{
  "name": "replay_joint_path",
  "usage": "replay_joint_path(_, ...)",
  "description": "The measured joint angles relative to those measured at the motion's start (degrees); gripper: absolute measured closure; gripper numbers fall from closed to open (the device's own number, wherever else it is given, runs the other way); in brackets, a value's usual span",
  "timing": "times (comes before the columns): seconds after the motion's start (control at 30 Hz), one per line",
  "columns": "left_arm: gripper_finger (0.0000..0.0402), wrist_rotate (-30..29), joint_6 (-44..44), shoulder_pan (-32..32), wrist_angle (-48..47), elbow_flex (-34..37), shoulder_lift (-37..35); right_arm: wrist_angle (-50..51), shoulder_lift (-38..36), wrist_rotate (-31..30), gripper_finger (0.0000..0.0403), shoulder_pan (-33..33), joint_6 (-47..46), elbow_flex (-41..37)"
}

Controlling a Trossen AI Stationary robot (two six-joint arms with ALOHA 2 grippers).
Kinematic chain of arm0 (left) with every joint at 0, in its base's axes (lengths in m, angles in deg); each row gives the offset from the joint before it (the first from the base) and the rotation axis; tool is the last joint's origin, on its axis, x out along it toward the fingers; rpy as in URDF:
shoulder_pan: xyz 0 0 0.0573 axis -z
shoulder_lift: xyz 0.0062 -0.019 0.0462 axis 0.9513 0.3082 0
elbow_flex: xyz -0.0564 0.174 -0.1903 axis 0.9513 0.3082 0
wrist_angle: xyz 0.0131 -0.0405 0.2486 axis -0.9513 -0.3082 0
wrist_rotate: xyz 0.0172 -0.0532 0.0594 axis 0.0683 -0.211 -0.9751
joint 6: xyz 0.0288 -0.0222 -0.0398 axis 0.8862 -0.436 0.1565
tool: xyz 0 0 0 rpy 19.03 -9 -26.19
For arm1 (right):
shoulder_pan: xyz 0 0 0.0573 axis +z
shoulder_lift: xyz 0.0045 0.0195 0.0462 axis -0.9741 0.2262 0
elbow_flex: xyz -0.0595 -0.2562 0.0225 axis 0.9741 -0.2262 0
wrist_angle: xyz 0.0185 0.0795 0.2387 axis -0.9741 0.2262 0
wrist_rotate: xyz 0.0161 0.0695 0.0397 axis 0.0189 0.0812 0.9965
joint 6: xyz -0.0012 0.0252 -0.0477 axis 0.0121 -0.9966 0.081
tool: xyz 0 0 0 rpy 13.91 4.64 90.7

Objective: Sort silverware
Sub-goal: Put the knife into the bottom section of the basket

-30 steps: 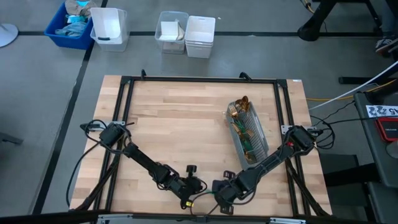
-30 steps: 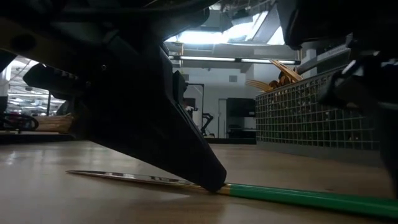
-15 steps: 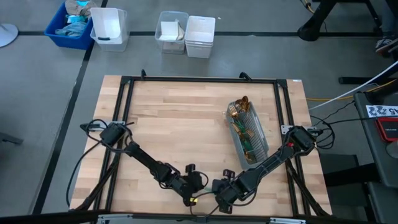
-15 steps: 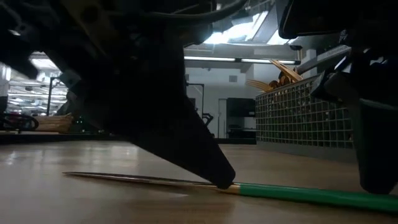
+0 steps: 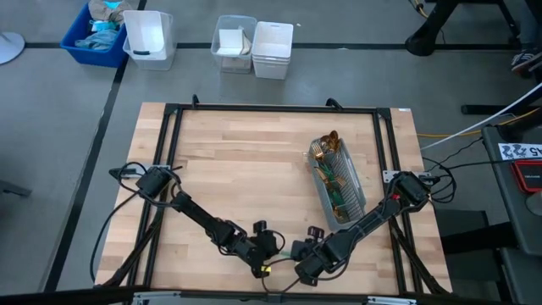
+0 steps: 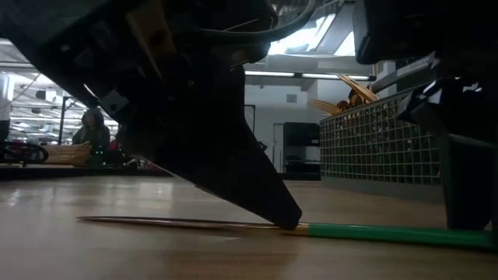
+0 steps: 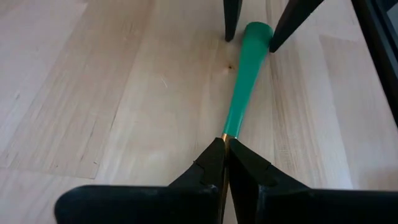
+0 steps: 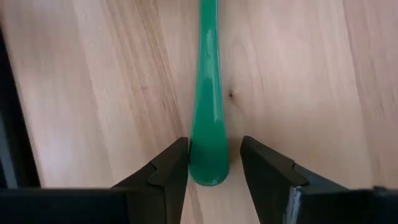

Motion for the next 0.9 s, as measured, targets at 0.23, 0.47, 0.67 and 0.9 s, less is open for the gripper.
replay_joint_path(0.23, 0.0391, 0.07, 0.35, 0.02, 0.0, -0.01, 0.0, 3.65, 0.0, -3.86, 0.0252, 0.0, 0.63, 0.0)
replay_joint_path(0.47, 0.0391, 0.05, 0.39, 0.04, 0.17, 0.0, 0.0, 2.4, -0.13, -4.57, 0.0252, -0.02, 5.39, -1.43)
replay_joint_path(0.67, 0.0391, 0.07, 0.42, 0.07, 0.17, -0.02, 0.0, 1.29, -0.22, -3.48, 0.0252, -0.2, 8.02, -1.97)
replay_joint_path(0.9, 0.0391, 0.06, 0.53, 0.17, 0.97, 0.01, 0.0, 1.0, -0.2, 0.27, 0.0266, -0.87, 8.1, -1.99)
